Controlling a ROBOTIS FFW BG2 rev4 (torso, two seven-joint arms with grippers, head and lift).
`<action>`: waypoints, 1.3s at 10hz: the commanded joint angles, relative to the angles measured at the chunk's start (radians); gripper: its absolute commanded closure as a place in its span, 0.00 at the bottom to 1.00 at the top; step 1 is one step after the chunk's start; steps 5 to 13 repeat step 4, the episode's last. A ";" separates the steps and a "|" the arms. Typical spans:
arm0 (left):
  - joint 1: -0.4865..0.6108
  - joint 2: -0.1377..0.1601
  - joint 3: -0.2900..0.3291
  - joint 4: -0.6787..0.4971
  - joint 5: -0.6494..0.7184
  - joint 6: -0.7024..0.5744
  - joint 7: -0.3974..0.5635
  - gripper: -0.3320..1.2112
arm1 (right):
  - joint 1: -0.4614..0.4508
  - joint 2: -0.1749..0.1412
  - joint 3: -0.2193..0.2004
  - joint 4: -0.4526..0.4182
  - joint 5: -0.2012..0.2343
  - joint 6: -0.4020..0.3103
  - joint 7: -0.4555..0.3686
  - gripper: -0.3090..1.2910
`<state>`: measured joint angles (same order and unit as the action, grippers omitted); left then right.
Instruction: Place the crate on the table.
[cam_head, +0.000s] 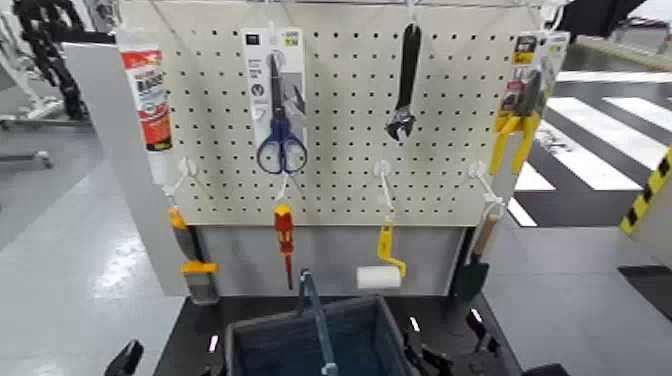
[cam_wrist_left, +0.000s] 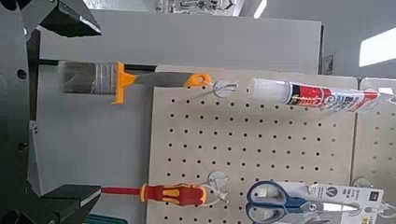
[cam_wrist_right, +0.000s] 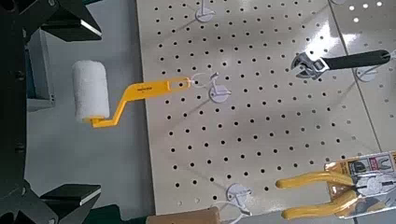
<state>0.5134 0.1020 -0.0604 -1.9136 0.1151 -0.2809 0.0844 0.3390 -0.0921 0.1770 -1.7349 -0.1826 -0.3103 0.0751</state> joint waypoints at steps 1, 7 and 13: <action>-0.006 0.005 -0.004 0.005 0.003 -0.001 0.001 0.28 | 0.000 -0.002 0.001 0.000 0.002 0.004 0.000 0.28; -0.013 0.013 -0.009 0.013 0.005 -0.001 0.001 0.28 | -0.002 -0.005 -0.001 -0.002 0.003 0.007 0.000 0.28; -0.013 0.013 -0.009 0.013 0.005 -0.001 0.001 0.28 | -0.002 -0.005 -0.001 -0.002 0.003 0.007 0.000 0.28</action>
